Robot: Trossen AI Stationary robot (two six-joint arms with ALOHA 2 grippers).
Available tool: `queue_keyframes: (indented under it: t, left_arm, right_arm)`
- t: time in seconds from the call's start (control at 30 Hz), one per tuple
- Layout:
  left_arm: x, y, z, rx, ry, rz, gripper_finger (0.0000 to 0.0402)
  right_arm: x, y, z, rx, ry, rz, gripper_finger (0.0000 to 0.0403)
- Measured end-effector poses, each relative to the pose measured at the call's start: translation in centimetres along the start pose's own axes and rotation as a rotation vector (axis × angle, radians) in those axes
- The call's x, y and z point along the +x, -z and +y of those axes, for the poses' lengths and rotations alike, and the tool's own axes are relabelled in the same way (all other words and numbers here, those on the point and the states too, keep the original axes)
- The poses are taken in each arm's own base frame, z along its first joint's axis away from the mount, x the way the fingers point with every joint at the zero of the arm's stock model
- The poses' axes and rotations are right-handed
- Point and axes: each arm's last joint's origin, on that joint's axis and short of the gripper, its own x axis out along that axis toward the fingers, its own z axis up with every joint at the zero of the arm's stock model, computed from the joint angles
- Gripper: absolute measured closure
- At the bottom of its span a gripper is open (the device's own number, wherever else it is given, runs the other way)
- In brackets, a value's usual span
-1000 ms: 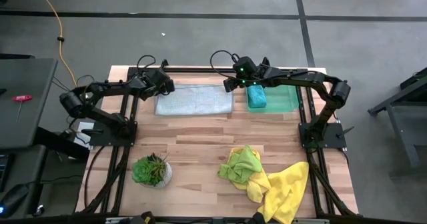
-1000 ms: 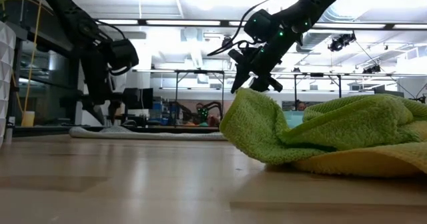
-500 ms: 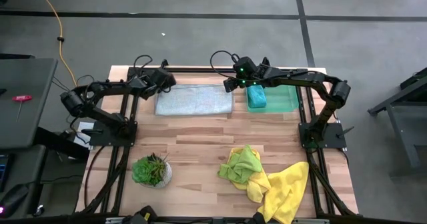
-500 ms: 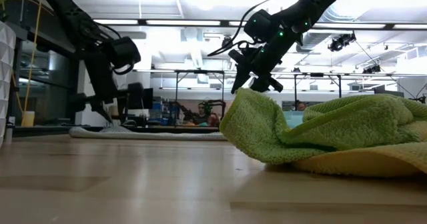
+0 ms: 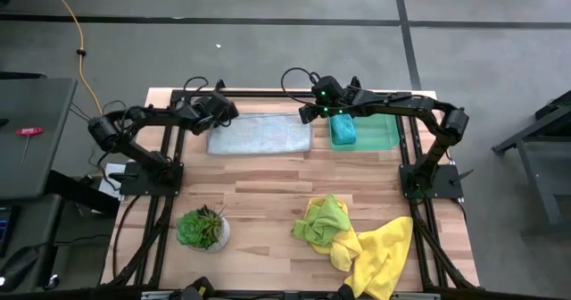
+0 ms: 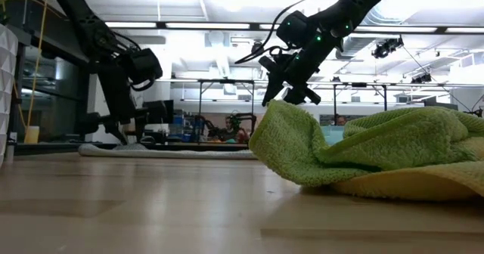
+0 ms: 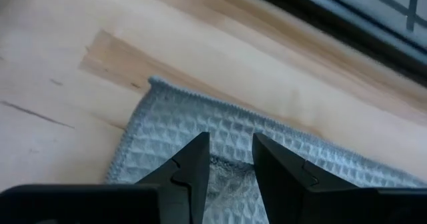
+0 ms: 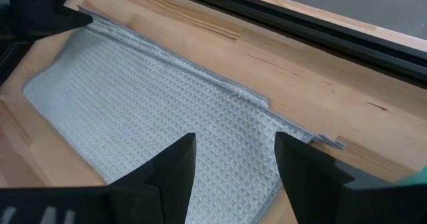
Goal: Fold microfiber towels
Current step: Fold the gray towel
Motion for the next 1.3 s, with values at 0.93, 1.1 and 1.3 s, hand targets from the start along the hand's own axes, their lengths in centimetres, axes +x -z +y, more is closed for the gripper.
queue_keyframes:
  t: [0.93, 1.1, 1.3]
  left_arm:
    - [-0.5, 0.3, 0.6, 0.224, -0.023, 0.086, 0.04]
    - [-2.1, -0.5, 0.7, 0.268, 0.001, 0.027, 0.0401]
    - [-3.8, -1.4, 1.3, 0.285, -0.043, -0.075, 0.0401]
  right_arm:
    - [0.0, 0.0, 0.0, 0.005, 0.0, 0.0, 0.0208]
    - [0.0, 0.0, 0.0, 0.007, 0.0, 0.0, 0.0208]
    - [0.0, 0.0, 0.0, 0.008, 0.003, -0.002, 0.0208]
